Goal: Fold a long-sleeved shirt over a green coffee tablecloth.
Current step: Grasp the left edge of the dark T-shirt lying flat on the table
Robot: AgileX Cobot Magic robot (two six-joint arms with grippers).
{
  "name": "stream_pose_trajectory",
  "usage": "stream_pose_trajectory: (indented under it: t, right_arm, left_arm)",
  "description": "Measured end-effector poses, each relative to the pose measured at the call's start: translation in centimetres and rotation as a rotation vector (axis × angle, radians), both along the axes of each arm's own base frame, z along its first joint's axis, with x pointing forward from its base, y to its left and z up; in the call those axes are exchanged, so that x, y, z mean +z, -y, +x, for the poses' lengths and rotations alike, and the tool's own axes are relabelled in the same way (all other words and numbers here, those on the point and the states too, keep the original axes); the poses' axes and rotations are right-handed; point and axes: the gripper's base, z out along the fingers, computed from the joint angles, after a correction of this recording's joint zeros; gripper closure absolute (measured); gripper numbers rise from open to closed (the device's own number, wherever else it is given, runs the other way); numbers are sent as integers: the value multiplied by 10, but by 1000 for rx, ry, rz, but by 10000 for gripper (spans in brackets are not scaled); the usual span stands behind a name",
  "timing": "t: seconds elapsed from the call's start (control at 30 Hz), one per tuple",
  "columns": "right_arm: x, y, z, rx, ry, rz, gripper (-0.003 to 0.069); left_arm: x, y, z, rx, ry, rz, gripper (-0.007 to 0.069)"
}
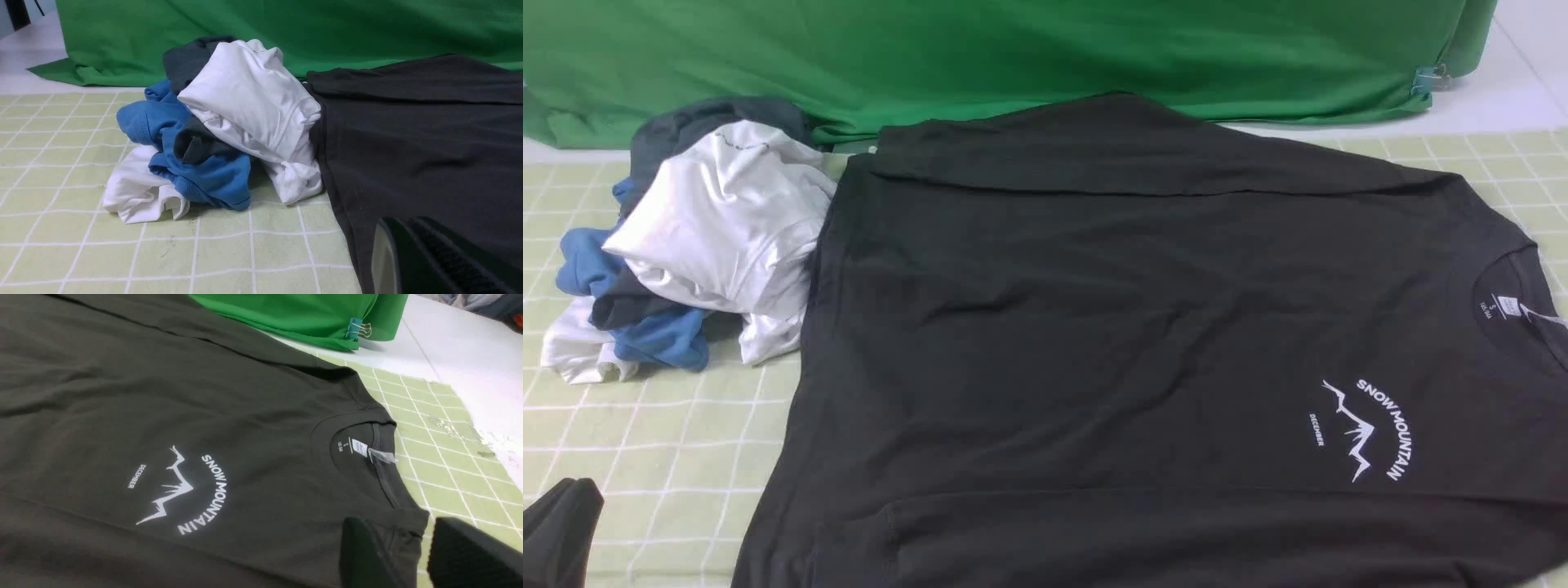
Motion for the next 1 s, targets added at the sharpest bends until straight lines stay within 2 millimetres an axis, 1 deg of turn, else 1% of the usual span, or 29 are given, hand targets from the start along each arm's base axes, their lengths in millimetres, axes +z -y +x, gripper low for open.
stream_pose_trajectory:
  t: [0.47,0.6,0.63,0.7,0.97,1.0]
  right_arm:
    - [0,0,0,0,1,0,415]
    - [0,0,0,0,0,0,415]
    - [0,0,0,0,0,0,415]
    - [0,0,0,0,0,0,415]
    - [0,0,0,0,0,0,415]
    - [0,0,0,0,0,0,415]
  left_arm:
    - [0,0,0,0,0,0,608]
    - [0,-2,0,3,-3,100,608]
    - [0,-3,0,5,-6,186,608]
    - [0,-4,0,7,-9,245,608]
    - [0,-5,0,11,-8,295,608]
    - [2,-5,0,13,13,306,608]
